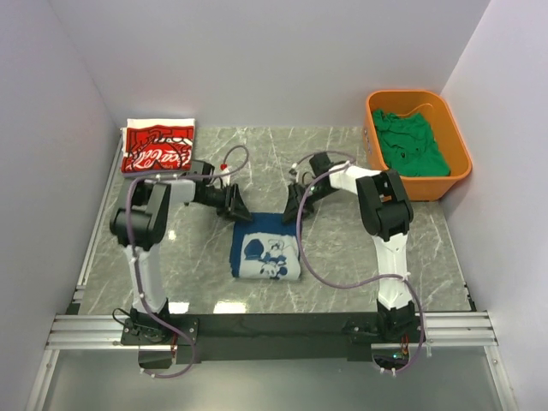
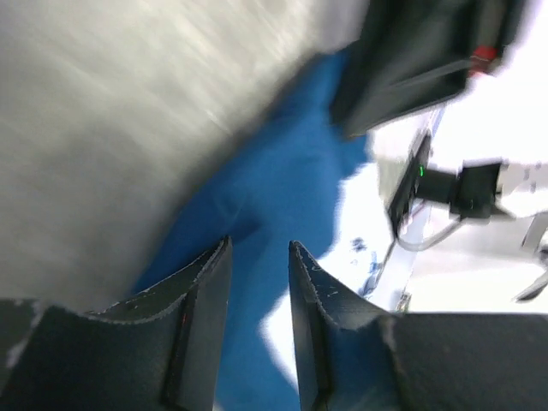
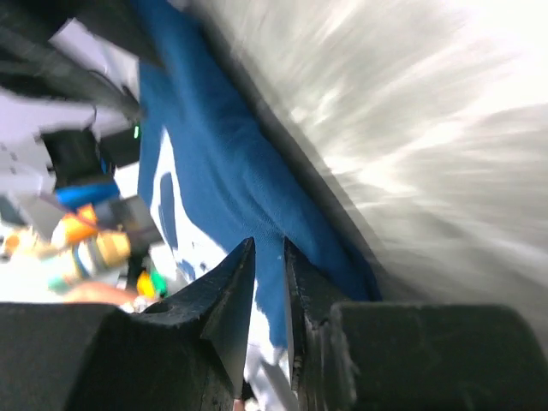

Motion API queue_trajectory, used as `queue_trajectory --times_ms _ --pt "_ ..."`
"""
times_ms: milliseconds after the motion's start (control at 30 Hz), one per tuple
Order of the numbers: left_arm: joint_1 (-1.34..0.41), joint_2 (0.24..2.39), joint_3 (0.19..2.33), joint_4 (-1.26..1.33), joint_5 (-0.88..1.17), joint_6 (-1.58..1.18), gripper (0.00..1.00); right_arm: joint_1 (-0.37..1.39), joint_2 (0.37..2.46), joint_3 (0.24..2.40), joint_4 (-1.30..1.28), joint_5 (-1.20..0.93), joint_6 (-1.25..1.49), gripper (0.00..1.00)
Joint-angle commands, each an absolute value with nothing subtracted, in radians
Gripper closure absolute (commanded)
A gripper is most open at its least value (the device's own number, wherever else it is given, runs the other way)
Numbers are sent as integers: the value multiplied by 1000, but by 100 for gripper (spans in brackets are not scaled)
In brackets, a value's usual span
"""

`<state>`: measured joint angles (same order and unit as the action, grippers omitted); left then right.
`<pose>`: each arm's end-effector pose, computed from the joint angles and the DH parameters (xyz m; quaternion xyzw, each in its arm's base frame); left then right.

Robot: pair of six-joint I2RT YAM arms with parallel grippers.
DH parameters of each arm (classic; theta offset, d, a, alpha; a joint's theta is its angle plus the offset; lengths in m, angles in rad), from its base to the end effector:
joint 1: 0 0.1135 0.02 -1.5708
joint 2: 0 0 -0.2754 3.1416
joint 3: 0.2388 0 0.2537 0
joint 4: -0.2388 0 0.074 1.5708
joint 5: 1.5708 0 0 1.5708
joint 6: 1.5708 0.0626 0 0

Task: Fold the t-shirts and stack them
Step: Fold the tshirt

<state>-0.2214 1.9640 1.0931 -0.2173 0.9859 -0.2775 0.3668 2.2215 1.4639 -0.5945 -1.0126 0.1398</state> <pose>0.3598 -0.1345 0.1218 0.0891 0.8583 -0.4973 0.0906 0.3827 0.2039 0.1022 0.1510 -0.8577 -0.4906 0.0284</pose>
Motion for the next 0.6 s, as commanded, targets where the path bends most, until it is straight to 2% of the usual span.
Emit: queue_trajectory --times_ms 0,133,267,400,467,567 --pt "-183 2110 1301 -175 965 -319 62 324 2261 1609 -626 -897 117 72" --pt "-166 2210 1488 -209 957 -292 63 311 2319 1755 -676 -839 74 73" --pt "-152 2175 1574 -247 989 -250 62 304 2257 1802 -686 -813 48 73" --pt "-149 1973 1444 -256 1043 -258 62 302 2091 1725 -663 -886 58 70" --pt "-152 1901 1360 -242 1087 -297 60 320 1981 1593 -620 -943 118 68" --pt "-176 1780 1180 -189 1115 -379 56 377 1866 1362 -433 -998 227 55"
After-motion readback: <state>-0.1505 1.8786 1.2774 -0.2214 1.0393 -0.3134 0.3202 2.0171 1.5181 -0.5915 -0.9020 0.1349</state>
